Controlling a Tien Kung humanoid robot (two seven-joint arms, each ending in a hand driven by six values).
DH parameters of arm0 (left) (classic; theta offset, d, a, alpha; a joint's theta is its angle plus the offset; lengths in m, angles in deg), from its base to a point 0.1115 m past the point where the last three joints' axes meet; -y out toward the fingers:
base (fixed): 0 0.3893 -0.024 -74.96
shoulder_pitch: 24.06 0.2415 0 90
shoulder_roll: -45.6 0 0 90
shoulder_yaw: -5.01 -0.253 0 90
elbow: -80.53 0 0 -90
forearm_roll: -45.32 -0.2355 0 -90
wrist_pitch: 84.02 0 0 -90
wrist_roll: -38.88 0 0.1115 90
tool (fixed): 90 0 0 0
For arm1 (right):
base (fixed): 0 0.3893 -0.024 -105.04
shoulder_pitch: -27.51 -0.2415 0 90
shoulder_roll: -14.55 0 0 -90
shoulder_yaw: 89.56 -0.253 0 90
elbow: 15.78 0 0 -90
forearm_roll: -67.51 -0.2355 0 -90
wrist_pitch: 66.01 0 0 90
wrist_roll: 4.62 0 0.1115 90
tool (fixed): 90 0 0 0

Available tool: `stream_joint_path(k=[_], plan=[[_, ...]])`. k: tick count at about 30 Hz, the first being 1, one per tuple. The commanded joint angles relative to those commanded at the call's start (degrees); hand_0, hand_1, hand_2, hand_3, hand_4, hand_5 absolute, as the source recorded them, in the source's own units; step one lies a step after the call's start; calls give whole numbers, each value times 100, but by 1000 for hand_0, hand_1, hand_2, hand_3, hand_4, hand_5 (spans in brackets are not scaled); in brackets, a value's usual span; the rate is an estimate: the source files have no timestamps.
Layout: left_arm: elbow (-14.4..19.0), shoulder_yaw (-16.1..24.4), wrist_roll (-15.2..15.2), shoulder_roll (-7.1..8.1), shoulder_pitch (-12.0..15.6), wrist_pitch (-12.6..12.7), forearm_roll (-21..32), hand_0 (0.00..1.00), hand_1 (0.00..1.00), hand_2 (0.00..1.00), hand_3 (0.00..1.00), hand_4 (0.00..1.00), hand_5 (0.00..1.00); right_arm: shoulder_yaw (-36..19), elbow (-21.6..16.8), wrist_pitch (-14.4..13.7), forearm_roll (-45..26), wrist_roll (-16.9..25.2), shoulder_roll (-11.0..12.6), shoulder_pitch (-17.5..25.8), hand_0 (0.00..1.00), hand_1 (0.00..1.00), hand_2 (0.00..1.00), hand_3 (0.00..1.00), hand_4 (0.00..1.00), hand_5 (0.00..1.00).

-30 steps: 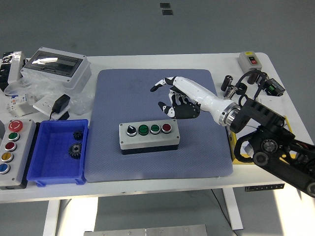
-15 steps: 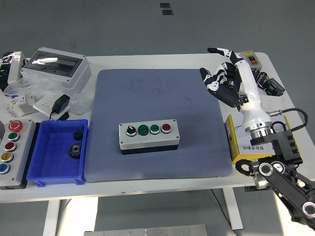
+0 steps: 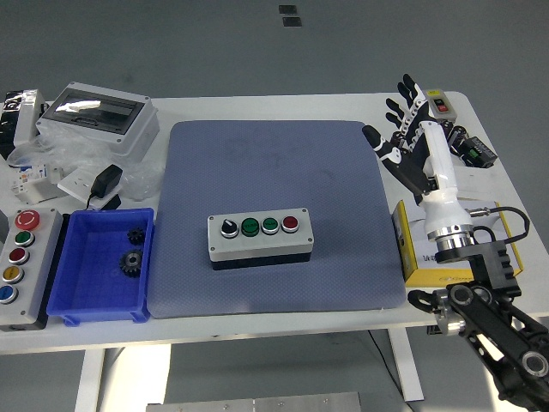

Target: Pick up the button,place it on the desk,press the button,press the button

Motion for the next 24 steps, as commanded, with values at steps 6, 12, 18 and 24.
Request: stream_joint_path(k=[6,12,18,24], plan=[[0,-4,-6,-50,58,18,56,625,600,552,595,683,259,-631,113,375,-11,287,-351,405,887,912,952,998,998,572],[0,52,57,-126,130,16,-3,624,600,553,598,682,260,-1247,540,695,-506,515,-641,582,861,843,866,925,973,848],[0,69,91,-179,137,0,-52,625,600,553,597,681,261,-1521,841,1066,-1234,520,-839,703,829,772,810,841,785,998],[0,29,26,-146,35,4,-25,624,600,553,597,681,260,-1448,723,1094,-1291,491,-846,694,814,731,767,746,536,998]])
